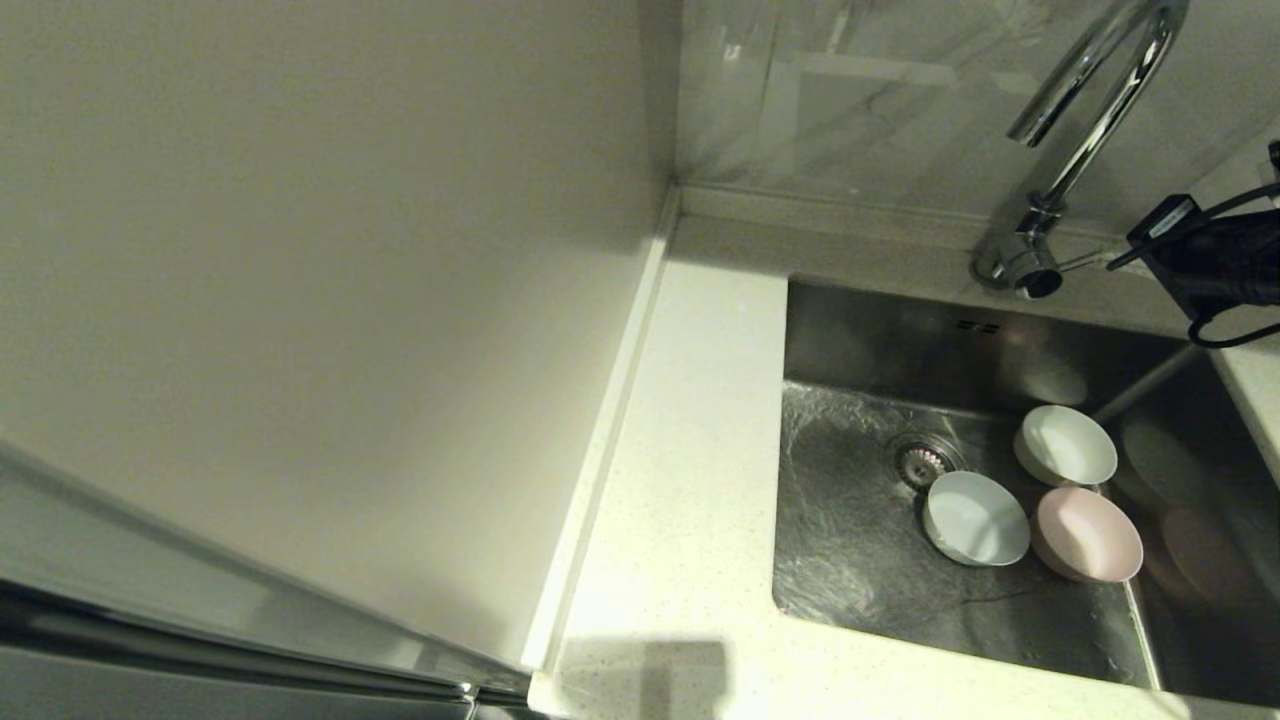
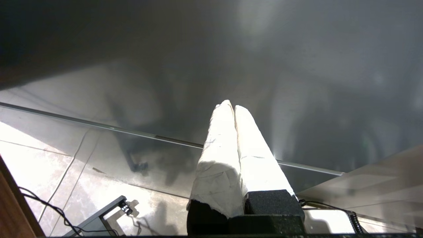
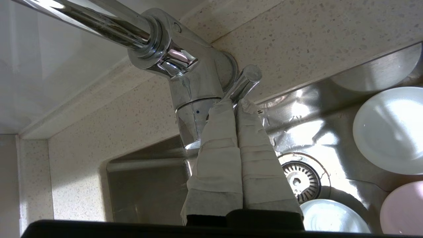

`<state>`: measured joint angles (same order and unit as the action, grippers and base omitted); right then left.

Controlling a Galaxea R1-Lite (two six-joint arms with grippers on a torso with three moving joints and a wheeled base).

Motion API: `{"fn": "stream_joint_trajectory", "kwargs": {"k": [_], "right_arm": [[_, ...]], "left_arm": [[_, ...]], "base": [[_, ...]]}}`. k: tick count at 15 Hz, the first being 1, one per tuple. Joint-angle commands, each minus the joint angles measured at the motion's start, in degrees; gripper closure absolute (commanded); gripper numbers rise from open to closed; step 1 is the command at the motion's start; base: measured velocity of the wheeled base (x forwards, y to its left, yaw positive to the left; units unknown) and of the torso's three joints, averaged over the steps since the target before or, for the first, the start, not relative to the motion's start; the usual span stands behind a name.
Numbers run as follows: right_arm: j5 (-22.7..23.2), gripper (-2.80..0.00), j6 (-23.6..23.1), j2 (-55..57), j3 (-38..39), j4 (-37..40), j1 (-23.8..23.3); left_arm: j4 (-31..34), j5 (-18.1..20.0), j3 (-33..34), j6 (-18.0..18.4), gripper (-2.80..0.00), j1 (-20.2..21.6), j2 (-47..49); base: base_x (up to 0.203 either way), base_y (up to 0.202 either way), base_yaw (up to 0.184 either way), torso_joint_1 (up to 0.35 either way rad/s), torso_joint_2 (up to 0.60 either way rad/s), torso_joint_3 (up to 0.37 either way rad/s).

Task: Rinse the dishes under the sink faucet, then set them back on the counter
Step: Turn off the faucet

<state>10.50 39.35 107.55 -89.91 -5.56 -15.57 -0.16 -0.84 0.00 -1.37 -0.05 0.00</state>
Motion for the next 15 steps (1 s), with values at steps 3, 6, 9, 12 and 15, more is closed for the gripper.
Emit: {"fn": "stream_joint_trajectory", "kwargs": {"k": [3, 6, 9, 12, 15], "right_arm": [[0.14, 0.0, 0.02, -0.52, 0.04, -0.38, 0.19], [0.46, 0.0, -0.36, -3.57, 2.26, 0.01, 0.19], [1.46, 0.0, -2.62, -8.59, 6.98, 0.33, 0.11], [2.4, 0.0, -5.62, -13.22, 10.14, 4.44, -0.24], [3.96, 0.0, -13.55, -15.85, 10.63, 15.92, -2.45]], "left_arm": [[-0.01, -0.04, 0.0, -0.04, 0.0, -0.01, -0.18], [-0.01, -0.04, 0.0, -0.04, 0.0, 0.05, -0.18], [-0.01, -0.04, 0.0, -0.04, 0.0, 0.03, -0.18], [-0.01, -0.12, 0.0, -0.04, 0.0, 0.04, -0.18], [-0.01, -0.04, 0.0, -0.04, 0.0, 0.0, -0.18]], "base": [[0.0, 0.0, 0.0, 0.0, 0.0, 0.0], [0.0, 0.0, 0.0, 0.0, 0.0, 0.0], [0.0, 0.0, 0.0, 0.0, 0.0, 0.0], [0.0, 0.0, 0.0, 0.0, 0.0, 0.0], [0.0, 0.0, 0.0, 0.0, 0.0, 0.0]]}}
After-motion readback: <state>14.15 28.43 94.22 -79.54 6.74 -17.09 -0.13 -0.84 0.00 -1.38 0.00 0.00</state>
